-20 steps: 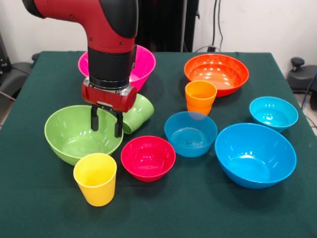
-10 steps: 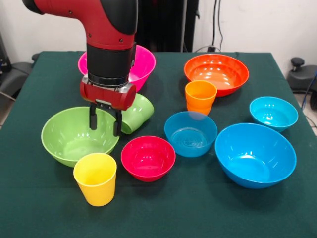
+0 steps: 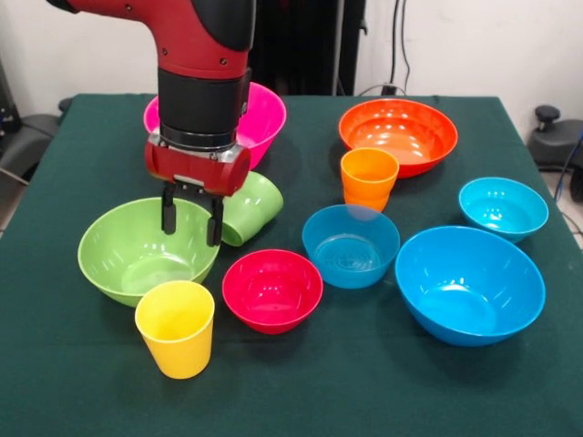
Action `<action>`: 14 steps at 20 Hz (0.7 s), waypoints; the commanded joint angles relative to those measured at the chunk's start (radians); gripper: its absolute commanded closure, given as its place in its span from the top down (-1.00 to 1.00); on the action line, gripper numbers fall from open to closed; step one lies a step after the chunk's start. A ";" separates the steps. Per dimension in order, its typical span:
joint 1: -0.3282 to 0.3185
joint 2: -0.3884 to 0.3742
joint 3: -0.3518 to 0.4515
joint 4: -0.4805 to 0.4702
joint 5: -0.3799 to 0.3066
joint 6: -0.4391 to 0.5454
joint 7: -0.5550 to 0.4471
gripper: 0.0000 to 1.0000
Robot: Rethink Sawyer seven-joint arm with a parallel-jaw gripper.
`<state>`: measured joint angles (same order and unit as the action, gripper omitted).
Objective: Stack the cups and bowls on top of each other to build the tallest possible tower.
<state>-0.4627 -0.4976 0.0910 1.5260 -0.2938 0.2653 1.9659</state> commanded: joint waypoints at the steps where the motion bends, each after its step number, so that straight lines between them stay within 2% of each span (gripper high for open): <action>1: 0.035 -0.030 0.098 0.063 -0.070 0.086 -0.073 1.00; 5: 0.045 -0.049 0.104 0.099 -0.033 0.100 -0.030 1.00; 9: 0.107 -0.072 0.041 0.111 0.014 0.088 0.083 1.00; 14: 0.150 -0.074 0.006 0.122 0.057 0.086 0.133 1.00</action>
<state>-0.3777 -0.5752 0.0687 1.5811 -0.2737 0.2653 1.9659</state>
